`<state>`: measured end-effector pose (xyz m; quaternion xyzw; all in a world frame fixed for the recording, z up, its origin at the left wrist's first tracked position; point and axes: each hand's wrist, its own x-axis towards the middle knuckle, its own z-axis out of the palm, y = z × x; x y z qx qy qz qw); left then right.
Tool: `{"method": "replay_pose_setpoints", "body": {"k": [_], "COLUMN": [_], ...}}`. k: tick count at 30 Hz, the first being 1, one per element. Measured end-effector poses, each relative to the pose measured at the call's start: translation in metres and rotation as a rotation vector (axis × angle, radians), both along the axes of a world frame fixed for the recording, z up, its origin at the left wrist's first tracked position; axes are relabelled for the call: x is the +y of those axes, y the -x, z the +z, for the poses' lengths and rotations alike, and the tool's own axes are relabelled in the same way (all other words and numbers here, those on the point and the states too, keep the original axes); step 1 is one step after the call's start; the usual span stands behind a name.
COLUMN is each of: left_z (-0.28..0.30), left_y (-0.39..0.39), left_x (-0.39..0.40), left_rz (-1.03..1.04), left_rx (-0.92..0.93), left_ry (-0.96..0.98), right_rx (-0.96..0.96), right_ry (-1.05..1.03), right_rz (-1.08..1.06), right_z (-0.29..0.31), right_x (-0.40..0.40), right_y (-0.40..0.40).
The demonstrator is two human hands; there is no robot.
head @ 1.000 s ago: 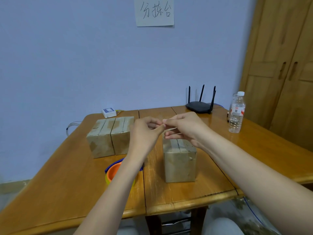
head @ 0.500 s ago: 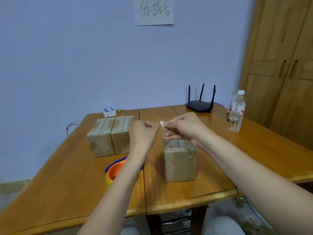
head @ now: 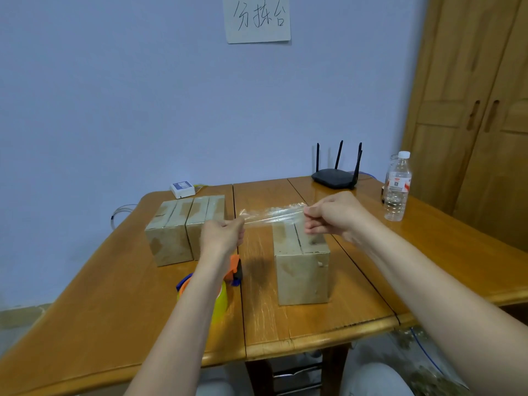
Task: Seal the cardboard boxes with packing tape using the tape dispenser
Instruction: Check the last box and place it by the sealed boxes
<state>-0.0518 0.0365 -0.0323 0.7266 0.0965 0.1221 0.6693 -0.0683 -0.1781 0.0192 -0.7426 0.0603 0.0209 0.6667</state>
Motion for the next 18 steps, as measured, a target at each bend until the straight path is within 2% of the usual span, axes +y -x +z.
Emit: {"method": "replay_pose_setpoints", "body": {"k": [5, 9, 12, 18], "left_z": [-0.003, 0.005, 0.007, 0.008], "left_y": [-0.002, 0.005, 0.009, 0.01], "left_x": [0.01, 0.012, 0.014, 0.022], "left_rz": [-0.064, -0.208, -0.276, -0.384], "left_rx": [-0.024, -0.078, -0.078, -0.084], "left_ry": [0.049, 0.136, 0.167, 0.203], "right_rx": [-0.001, -0.008, 0.04, 0.132], "right_ry": [0.089, 0.131, 0.038, -0.31], "right_rz": [0.028, 0.074, 0.107, 0.135], "right_z": [0.0, 0.004, 0.007, 0.009], "right_x": [-0.015, -0.022, -0.025, -0.028], "right_y": [0.0, 0.002, 0.003, 0.002]}}
